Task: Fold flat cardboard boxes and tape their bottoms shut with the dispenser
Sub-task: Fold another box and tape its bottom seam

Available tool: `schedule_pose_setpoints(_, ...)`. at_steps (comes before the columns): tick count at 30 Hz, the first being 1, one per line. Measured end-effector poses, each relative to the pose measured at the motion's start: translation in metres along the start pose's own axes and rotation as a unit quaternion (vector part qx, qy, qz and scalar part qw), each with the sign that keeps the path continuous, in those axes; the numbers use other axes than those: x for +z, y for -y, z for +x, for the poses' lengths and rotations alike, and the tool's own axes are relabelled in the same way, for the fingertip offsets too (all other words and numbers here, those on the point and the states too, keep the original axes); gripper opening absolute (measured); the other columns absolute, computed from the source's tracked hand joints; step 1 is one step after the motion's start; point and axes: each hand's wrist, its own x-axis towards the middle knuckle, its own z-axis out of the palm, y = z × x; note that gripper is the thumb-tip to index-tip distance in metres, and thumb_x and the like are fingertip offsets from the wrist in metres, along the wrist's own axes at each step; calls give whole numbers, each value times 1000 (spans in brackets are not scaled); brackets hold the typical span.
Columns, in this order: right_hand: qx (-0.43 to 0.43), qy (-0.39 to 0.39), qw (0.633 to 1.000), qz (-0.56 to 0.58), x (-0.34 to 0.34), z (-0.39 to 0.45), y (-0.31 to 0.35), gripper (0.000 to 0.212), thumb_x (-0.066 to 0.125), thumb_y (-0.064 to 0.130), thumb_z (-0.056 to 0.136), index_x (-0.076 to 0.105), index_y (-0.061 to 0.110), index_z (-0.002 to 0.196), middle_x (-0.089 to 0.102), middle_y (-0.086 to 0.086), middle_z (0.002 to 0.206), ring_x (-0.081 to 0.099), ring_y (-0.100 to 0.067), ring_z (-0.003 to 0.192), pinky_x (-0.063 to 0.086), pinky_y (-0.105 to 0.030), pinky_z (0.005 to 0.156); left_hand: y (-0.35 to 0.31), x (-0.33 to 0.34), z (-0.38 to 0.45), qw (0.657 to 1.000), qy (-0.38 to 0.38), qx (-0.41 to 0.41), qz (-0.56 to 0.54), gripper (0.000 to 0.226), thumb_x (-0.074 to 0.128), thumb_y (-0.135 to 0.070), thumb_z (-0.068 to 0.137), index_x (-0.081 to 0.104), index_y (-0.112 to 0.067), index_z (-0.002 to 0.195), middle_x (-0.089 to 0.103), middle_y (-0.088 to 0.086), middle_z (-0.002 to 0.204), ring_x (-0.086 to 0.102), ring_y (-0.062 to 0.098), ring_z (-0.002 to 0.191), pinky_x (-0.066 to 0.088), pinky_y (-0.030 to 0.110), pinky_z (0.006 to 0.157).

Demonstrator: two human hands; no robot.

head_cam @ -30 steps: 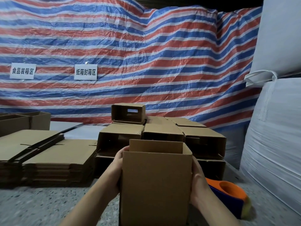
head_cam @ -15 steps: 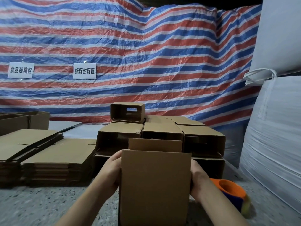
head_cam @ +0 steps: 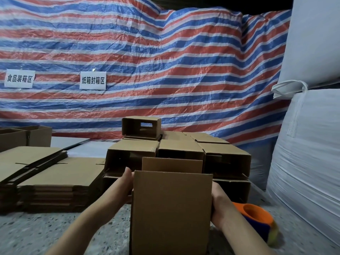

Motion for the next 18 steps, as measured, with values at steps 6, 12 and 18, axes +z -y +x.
schedule_pose_setpoints(6, -19, 25, 999, 13, -4, 6, -4, 40, 39, 29, 106, 66, 9, 84, 68, -6, 63, 67, -19, 54, 52, -26, 47, -7, 11, -2, 998, -57, 4, 28, 81, 67, -87, 53, 71, -30, 111, 74, 1, 108, 70, 20, 103, 50, 45, 95)
schedule_pose_setpoints(12, -42, 43, 998, 29, -3, 5, -7, 48, 44, 42, 103, 69, 4, 117, 74, -19, 97, 71, -31, 83, 57, -37, 67, -6, 30, 1, 989, -147, -12, -31, 22, 64, -39, 86, 73, -19, 83, 66, 11, 95, 60, 24, 84, 46, 32, 70)
schedule_pose_setpoints(18, -39, 74, 992, 93, -7, 5, -9, 65, 40, 64, 97, 76, 12, 112, 74, -21, 111, 74, -36, 98, 55, -42, 80, -12, 31, 3, 985, -162, -28, -48, 9, 61, -19, 95, 63, -17, 103, 62, 8, 98, 55, 22, 80, 44, 26, 56)
